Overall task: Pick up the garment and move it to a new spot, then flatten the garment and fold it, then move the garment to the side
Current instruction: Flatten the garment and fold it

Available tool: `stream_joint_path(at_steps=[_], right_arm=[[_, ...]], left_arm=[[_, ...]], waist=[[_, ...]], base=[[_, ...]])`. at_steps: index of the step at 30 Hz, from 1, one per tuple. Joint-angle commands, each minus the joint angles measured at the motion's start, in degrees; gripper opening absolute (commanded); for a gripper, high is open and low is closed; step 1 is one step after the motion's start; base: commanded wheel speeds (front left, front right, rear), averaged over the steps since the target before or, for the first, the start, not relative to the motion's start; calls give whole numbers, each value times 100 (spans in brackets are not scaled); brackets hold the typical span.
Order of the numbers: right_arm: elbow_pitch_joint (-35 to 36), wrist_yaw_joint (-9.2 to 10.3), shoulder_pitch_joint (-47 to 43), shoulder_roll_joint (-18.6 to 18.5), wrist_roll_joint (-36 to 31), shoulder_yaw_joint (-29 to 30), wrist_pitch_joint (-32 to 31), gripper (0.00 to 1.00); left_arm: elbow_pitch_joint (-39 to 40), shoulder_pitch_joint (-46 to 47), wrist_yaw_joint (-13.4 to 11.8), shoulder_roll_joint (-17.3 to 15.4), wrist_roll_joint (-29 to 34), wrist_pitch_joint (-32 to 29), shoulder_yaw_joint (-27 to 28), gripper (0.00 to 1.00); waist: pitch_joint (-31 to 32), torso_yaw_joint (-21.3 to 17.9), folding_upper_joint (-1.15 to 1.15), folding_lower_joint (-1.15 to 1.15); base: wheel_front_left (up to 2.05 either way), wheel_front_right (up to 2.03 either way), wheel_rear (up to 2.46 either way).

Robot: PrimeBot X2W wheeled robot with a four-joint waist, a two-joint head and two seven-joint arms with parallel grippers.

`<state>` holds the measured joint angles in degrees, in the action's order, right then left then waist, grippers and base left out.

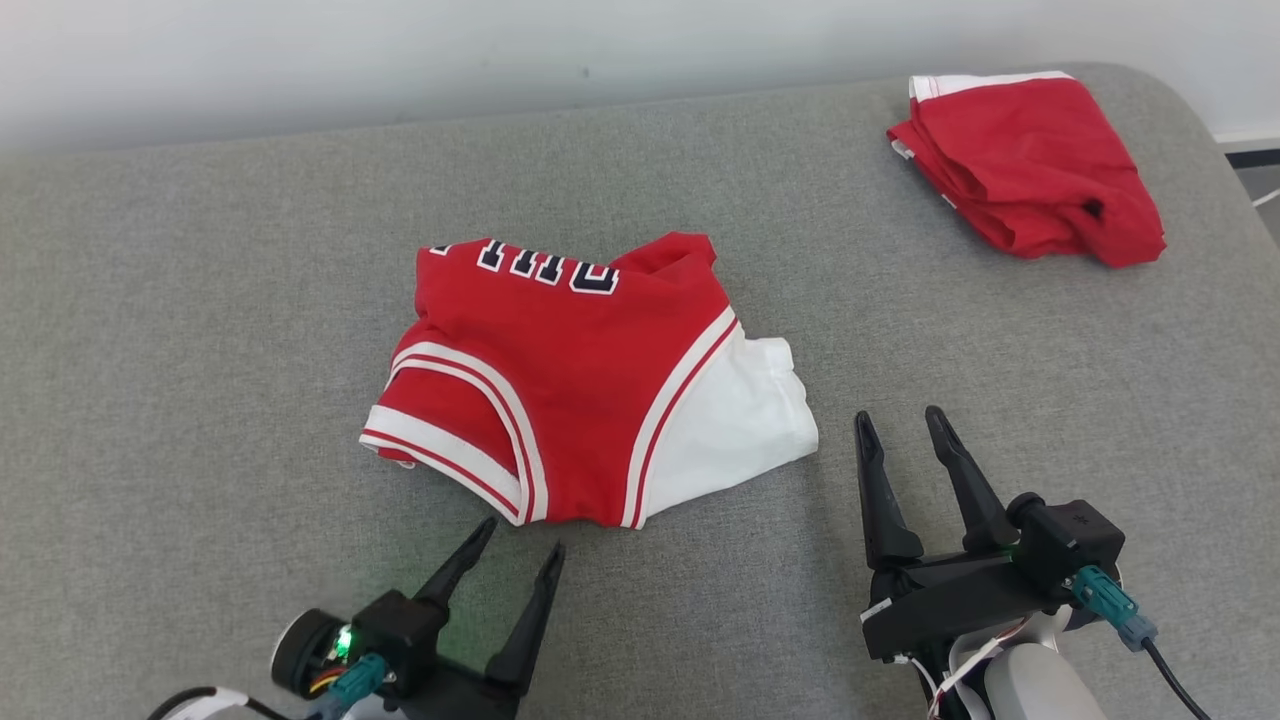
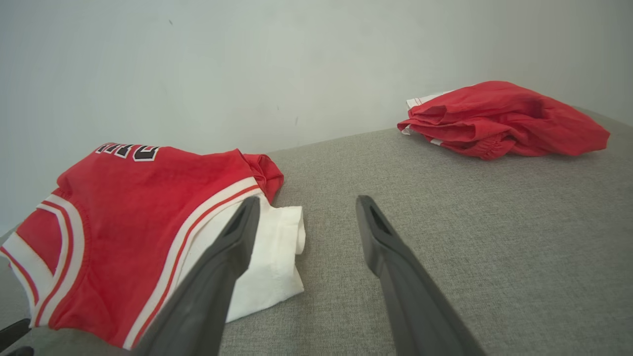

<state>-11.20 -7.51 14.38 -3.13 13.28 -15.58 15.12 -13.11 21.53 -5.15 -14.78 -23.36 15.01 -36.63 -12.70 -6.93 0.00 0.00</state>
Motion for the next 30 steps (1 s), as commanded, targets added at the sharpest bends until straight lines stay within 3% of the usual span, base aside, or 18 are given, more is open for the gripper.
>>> stream_joint_path(at_steps=[1, 19, 20, 21, 22, 30], right_arm=[[-4, 4, -4, 7, 36, -13, -1, 100], [-82, 4, 39, 18, 72, -149, -1, 100], [-82, 4, 27, 18, 69, -141, -1, 100], [-81, 4, 19, 18, 65, -133, -1, 100], [-83, 4, 5, 17, 58, -118, -1, 100], [-111, 4, -152, -31, 23, -32, -1, 100]], left_arm=[[-51, -105, 0, -91, -47, 8, 1, 100], [-601, 332, 226, 229, -227, 28, 167, 100], [-601, 332, 236, 239, -239, 28, 203, 63], [-596, 330, 228, 256, -247, 29, 245, 40], [-599, 319, 234, 264, -246, 29, 265, 0], [-209, 31, 177, 258, -124, 24, 591, 0]], waist=[[-42, 8, 0, 0], [54, -394, 0, 0], [60, -402, 0, 0], [65, -404, 0, 0], [78, -397, 0, 0], [315, -47, 0, 0]], base=[[0, 0, 0], [0, 0, 0], [0, 0, 0], [0, 0, 0], [0, 0, 0], [0, 0, 0]])
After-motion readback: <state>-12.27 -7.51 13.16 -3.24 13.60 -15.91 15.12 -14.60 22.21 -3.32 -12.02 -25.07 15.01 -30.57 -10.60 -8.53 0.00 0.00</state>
